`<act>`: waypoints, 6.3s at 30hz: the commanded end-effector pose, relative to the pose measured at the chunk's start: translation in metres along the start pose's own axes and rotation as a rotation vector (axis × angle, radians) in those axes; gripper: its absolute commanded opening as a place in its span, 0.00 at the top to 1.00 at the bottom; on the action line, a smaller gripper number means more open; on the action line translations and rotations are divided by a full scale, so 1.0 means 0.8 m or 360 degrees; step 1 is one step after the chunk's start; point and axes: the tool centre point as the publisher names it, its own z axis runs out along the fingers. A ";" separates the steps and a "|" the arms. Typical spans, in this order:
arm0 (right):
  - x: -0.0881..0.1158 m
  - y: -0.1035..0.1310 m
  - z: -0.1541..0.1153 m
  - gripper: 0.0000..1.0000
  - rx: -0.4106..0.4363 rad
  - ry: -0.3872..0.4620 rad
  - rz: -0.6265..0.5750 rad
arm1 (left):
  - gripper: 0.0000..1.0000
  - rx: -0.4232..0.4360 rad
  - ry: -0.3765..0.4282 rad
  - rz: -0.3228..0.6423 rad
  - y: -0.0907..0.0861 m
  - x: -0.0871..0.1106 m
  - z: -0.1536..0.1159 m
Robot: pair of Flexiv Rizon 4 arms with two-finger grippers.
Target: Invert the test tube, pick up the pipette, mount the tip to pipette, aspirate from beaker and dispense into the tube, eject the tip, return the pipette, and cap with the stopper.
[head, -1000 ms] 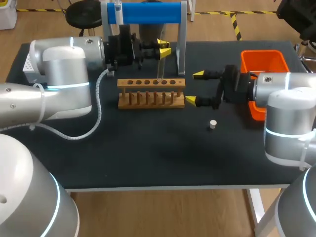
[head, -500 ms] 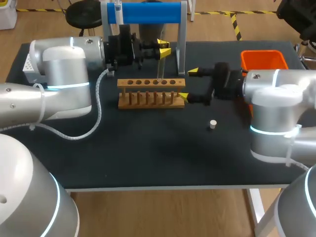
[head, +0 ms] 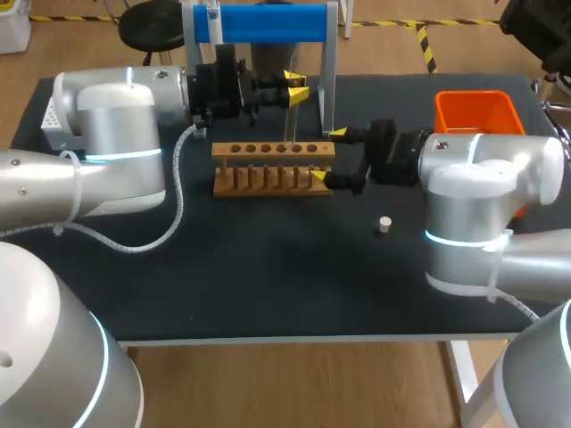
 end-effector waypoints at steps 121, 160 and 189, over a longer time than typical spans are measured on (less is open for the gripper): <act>0.003 -0.017 0.017 0.00 0.0038 0.0074 -0.0056 | 1.00 0.0075 -0.0090 -0.0158 0.013 -0.044 -0.005; 0.003 -0.017 0.017 0.00 0.0038 0.0074 -0.0056 | 1.00 0.0067 -0.0068 -0.0097 0.033 -0.050 -0.007; 0.003 -0.017 0.017 0.00 0.0038 0.0074 -0.0056 | 1.00 0.0062 -0.0075 -0.0141 0.053 -0.050 -0.008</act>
